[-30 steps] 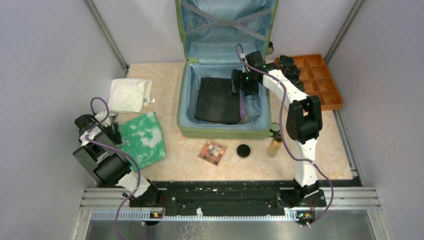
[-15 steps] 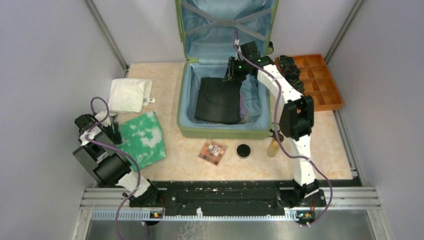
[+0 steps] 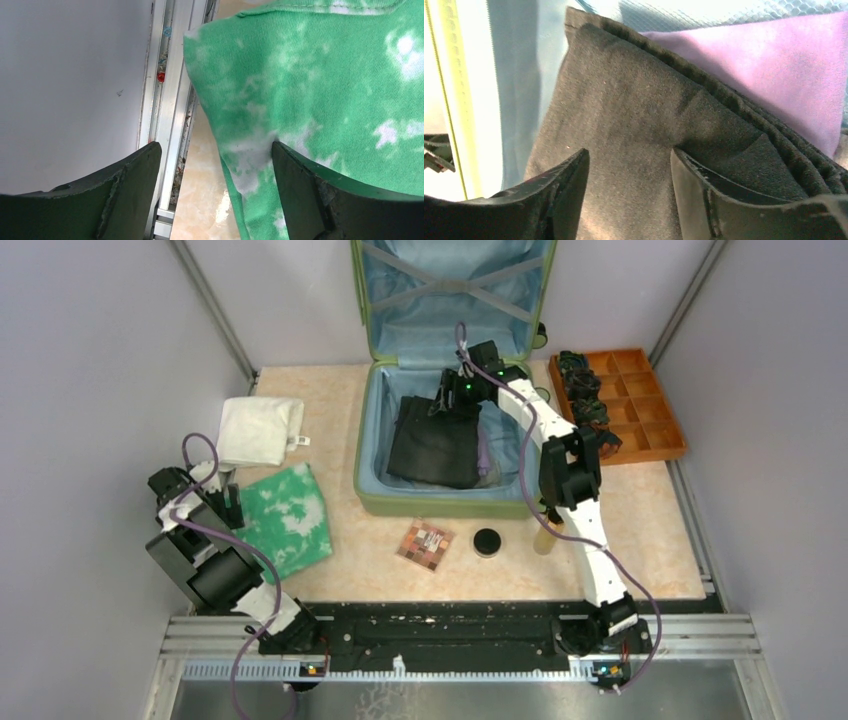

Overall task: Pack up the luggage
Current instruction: Place the clothes in the luggage.

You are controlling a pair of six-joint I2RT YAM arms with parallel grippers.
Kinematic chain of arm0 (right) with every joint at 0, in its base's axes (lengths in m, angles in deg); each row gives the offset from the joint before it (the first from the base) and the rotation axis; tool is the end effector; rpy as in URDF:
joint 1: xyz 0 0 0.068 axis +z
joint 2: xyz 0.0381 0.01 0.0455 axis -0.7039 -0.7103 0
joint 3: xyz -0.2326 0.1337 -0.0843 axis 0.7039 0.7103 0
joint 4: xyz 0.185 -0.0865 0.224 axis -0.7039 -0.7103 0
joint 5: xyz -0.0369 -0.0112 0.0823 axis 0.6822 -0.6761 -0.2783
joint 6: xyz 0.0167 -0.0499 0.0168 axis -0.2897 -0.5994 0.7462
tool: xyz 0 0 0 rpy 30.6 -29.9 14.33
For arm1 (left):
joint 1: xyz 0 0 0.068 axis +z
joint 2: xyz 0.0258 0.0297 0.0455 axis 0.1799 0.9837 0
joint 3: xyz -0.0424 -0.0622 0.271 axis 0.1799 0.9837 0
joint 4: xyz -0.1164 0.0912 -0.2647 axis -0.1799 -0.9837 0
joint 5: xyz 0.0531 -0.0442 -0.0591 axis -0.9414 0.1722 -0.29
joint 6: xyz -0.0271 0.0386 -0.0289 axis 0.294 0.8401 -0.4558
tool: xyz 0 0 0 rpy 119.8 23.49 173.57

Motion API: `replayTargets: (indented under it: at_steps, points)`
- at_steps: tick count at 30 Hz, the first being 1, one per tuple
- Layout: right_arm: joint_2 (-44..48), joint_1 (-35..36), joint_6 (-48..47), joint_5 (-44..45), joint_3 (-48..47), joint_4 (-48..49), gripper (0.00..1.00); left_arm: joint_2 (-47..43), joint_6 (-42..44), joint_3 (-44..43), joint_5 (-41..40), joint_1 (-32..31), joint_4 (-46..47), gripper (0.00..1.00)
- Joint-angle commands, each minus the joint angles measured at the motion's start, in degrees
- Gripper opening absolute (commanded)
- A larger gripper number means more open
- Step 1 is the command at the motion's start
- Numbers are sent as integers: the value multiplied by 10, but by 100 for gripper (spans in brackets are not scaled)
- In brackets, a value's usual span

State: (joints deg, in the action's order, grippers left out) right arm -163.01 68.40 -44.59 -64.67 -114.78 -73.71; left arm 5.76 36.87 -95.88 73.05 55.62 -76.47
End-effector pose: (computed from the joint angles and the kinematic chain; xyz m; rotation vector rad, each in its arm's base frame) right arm 0.5528 0.2600 0.1955 -0.1106 2.5232 0.9384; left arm 0.2434 0.2348 0.1603 -0.2896 2.5759 0.2204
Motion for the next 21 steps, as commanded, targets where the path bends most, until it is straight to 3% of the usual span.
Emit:
replayTargets:
  at_steps: [1,6,10,15,21]
  points:
    - [92,26,-16,60,29,65,68,-5,26,-11,-27,1,-75,88]
    - [293,115,17,132,227,211,88,-17,23,-21,-33,2,-85,89]
    - [367,249,10,204,327,244,93,-14,19,-50,-30,4,-128,93]
    - [350,368,38,215,387,282,94,-34,23,-93,-33,7,-165,99]
    - [244,437,39,197,316,243,93,-87,42,-102,-9,8,-232,99]
